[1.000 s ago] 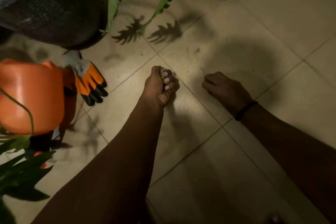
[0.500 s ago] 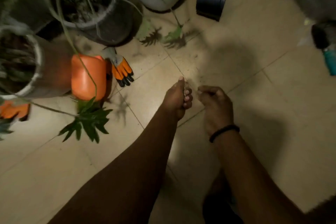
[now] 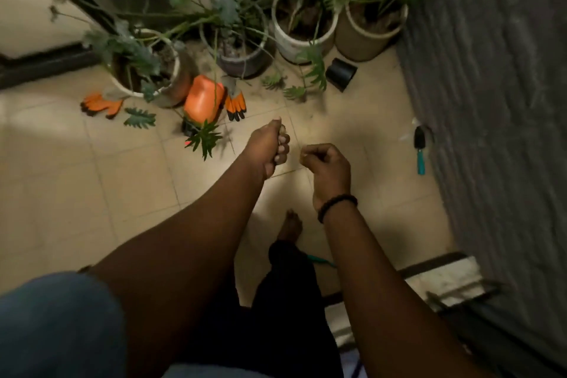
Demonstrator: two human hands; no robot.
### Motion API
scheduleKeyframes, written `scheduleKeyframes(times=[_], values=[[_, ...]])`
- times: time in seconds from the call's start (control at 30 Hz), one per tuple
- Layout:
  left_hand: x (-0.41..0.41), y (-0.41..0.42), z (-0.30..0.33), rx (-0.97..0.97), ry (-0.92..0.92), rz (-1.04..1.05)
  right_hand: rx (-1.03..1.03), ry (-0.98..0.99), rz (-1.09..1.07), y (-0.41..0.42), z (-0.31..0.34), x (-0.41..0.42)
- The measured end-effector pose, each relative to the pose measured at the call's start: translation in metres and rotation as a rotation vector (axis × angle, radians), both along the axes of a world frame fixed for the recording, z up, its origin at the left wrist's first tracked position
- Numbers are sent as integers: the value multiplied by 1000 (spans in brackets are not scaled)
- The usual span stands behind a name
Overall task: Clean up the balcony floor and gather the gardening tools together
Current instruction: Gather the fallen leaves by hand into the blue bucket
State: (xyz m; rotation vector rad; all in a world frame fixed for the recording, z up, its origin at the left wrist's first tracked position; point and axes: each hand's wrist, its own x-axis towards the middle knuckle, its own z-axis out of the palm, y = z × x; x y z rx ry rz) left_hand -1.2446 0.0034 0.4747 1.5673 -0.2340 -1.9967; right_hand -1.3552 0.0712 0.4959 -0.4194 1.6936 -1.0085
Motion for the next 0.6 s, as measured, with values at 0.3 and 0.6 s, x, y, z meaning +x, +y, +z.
scheduleKeyframes(times=[0.3, 0.6], values=[[57, 31, 71, -72, -64, 244, -17, 124, 313, 13, 69, 45], [141, 61, 109, -116, -129, 516, -109, 200, 608, -7, 92, 100]])
